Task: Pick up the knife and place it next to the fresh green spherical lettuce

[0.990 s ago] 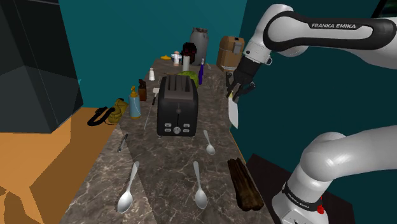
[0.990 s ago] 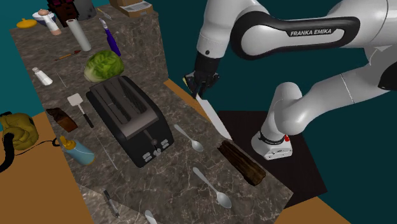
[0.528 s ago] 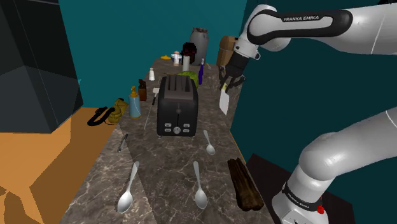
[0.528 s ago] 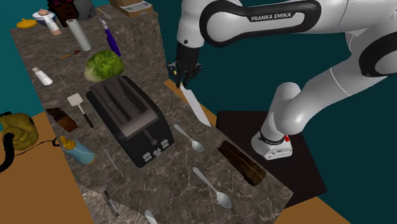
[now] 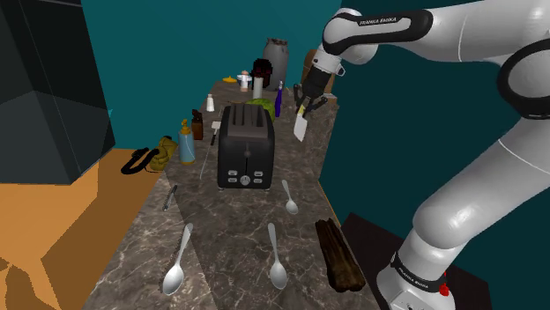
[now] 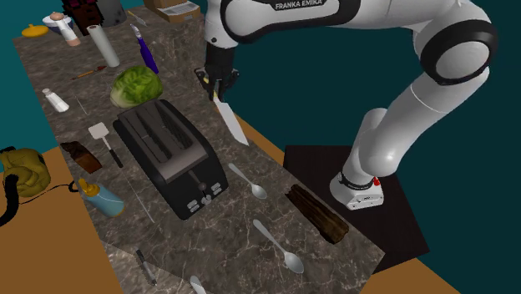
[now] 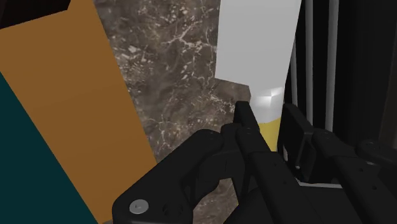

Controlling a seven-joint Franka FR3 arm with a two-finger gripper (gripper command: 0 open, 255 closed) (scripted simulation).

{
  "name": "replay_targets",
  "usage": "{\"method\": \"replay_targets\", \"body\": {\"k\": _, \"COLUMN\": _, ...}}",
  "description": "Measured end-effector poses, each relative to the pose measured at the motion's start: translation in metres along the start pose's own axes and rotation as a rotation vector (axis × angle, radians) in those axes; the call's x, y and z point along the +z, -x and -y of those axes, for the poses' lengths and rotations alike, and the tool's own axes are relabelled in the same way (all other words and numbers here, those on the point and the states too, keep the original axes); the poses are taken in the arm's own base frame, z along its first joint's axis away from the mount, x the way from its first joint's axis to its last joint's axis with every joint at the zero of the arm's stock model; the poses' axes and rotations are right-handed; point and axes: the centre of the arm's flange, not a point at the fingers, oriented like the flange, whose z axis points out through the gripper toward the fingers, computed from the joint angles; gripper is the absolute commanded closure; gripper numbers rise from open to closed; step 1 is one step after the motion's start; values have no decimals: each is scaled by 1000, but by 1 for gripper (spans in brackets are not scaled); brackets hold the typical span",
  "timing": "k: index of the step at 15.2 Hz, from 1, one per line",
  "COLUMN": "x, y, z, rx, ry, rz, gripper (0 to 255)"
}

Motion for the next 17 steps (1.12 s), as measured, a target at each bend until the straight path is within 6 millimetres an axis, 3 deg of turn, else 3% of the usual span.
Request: {"method": "replay_targets", "body": {"k": 17, "x": 22, "y": -204, "z": 91, "rx": 0, "ry": 0, "rz": -1, "gripper": 255}}
